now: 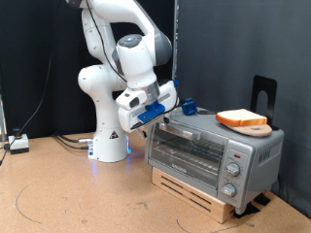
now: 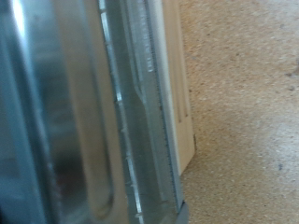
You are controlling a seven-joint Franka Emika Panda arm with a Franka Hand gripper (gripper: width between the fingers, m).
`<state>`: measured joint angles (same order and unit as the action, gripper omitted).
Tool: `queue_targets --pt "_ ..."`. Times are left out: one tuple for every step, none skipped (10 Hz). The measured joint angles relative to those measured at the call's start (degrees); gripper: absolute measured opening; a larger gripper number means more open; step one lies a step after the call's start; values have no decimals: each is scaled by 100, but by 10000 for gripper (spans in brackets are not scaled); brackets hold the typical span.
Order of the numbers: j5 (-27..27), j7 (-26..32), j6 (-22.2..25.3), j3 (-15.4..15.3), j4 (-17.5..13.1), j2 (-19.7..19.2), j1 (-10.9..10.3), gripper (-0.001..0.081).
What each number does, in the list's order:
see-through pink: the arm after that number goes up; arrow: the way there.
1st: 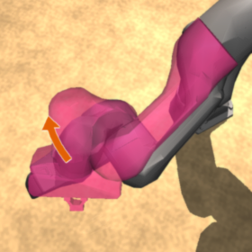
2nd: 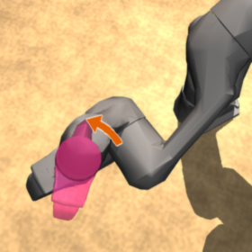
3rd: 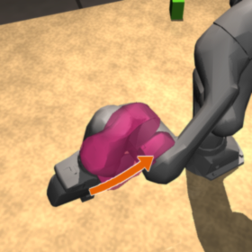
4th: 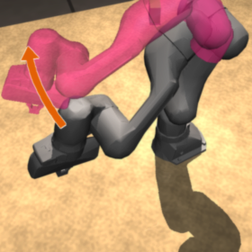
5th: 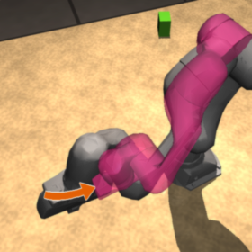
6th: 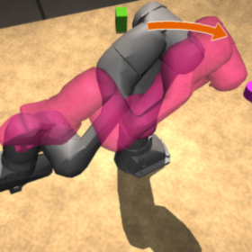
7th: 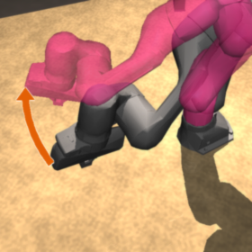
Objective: Make a piece of toast with the oven
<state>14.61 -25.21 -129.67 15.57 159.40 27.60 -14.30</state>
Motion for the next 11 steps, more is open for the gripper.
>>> queue_targets --pt "-60 0 -33 34 -29 -48 95 807" --pt "-112 0 -75 69 -59 -116 198 807" --pt "-152 0 -113 109 -99 -202 294 807" --pt "-200 1 -151 152 -149 -308 373 807" --pt "-253 2 -186 196 -208 -433 438 807" --pt "-315 2 -258 213 -274 -579 505 807" --pt "-380 1 -372 221 -338 -742 569 807" --pt "-447 1 -434 224 -418 -897 625 807" --pt "-458 2 -512 225 -507 -1050 636 807" --pt "-454 10 -622 217 -580 -1198 619 807" --pt "-424 64 -737 202 -647 -1333 588 807"
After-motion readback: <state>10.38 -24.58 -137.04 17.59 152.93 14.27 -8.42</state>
